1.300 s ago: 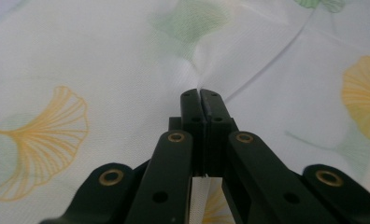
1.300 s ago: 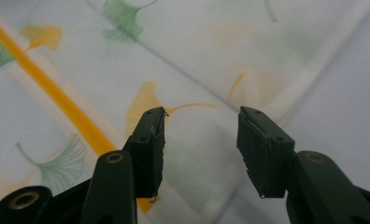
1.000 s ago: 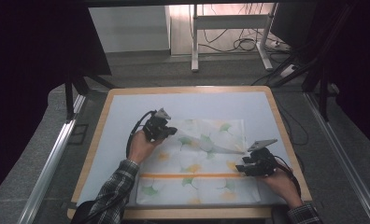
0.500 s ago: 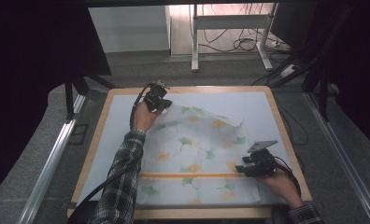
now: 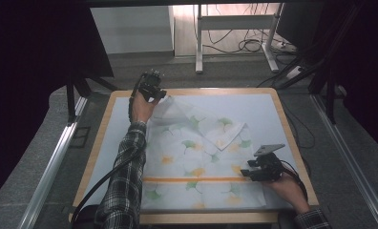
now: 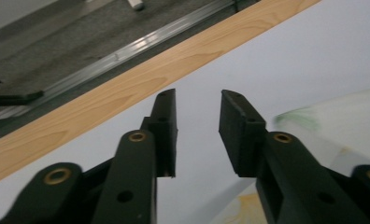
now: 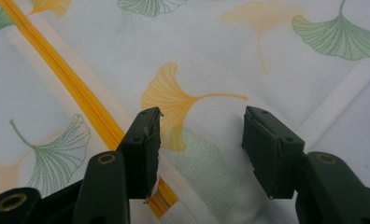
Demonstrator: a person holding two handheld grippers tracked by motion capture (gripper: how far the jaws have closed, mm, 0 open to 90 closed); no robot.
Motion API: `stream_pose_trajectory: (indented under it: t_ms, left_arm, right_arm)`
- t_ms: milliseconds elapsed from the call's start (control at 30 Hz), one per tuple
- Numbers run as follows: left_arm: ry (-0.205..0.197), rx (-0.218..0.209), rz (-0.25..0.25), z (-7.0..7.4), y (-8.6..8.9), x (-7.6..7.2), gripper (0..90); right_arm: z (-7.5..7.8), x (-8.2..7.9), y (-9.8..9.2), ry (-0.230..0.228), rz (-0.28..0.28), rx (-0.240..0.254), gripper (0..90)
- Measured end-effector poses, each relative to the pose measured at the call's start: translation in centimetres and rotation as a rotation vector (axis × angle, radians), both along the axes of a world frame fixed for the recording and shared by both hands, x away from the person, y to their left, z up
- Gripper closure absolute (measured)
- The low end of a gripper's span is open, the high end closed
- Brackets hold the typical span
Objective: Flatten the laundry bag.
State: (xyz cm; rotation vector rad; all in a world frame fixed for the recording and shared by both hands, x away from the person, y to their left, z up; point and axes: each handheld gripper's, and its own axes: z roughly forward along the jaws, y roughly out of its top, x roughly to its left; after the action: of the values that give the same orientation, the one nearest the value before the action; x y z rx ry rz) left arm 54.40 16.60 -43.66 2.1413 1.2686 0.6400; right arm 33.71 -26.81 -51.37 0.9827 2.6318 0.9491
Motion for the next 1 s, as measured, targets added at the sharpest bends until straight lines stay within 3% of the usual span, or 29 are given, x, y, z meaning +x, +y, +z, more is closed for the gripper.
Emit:
stream_pose_trajectory:
  t_ms: [33,67,100,200,400,433,467,500,567,633,700,733,767,800,867,900,967,1000]
  left_arm:
    - [-0.024,0.009,0.016,0.2,0.6,-0.3,61.6]
    - [-0.042,-0.019,0.052,0.6,1.9,-0.6,55.9]
    - [-0.042,-0.019,0.052,0.6,1.9,-0.6,54.8]
    - [-0.053,-0.065,0.072,1.1,4.1,-1.4,50.8]
    - [-0.061,-0.089,0.052,1.0,5.4,-2.9,40.7]
    - [-0.058,-0.119,0.032,0.5,5.6,-3.8,36.2]
    - [-0.058,-0.119,0.032,0.5,5.6,-3.8,33.5]
    - [-0.049,-0.142,0.014,0.1,5.7,-4.2,33.5]
    - [-0.044,-0.145,-0.026,-0.8,5.6,-5.3,29.4]
    - [-0.022,-0.157,-0.094,-2.9,5.4,-7.6,27.0]
    - [0.0,-0.186,-0.132,-4.4,5.3,-9.2,24.9]
    - [0.0,-0.186,-0.132,-4.4,5.3,-9.2,23.6]
    - [0.034,-0.206,-0.17,-5.9,5.0,-10.7,20.7]
    - [0.034,-0.206,-0.17,-5.9,5.0,-10.7,19.8]
    - [0.074,-0.21,-0.212,-8.0,4.7,-12.9,16.5]
    - [0.074,-0.21,-0.212,-8.0,4.7,-12.9,14.1]
    - [0.131,-0.179,-0.25,-9.9,4.4,-14.9,13.1]
    - [0.131,-0.179,-0.25,-9.9,4.4,-14.9,11.8]
  right_arm:
    - [0.0,0.0,0.0,-0.002,0.0,-0.005,46.8]
    - [0.0,0.0,0.1,-0.003,-0.001,-0.008,46.6]
    - [0.0,0.0,0.1,-0.003,-0.001,-0.008,46.6]
    - [0.3,0.5,0.3,0.004,-0.024,-0.014,47.4]
    - [1.3,2.3,1.2,-0.033,-0.056,0.033,50.2]
    - [1.5,3.3,2.0,-0.048,-0.057,0.033,50.2]
    - [1.5,3.3,2.0,-0.048,-0.057,0.033,50.2]
    - [1.5,3.6,2.3,-0.052,-0.058,0.036,50.2]
    - [1.5,4.7,3.3,-0.06,-0.058,0.043,49.7]
    - [1.6,6.0,5.2,-0.07,-0.045,0.045,49.5]
    - [1.6,6.8,6.5,-0.084,-0.032,0.044,49.3]
    - [1.6,6.8,6.5,-0.084,-0.032,0.044,49.3]
    - [1.6,7.7,7.8,-0.094,-0.027,0.05,48.9]
    - [1.6,7.7,7.8,-0.094,-0.027,0.05,48.9]
    - [1.4,8.8,9.3,-0.11,-0.016,0.051,46.1]
    - [1.4,8.8,9.3,-0.11,-0.016,0.051,46.1]
    - [0.8,10.0,11.1,-0.105,-0.001,0.049,43.6]
    - [0.8,10.0,11.1,-0.105,-0.001,0.049,43.6]
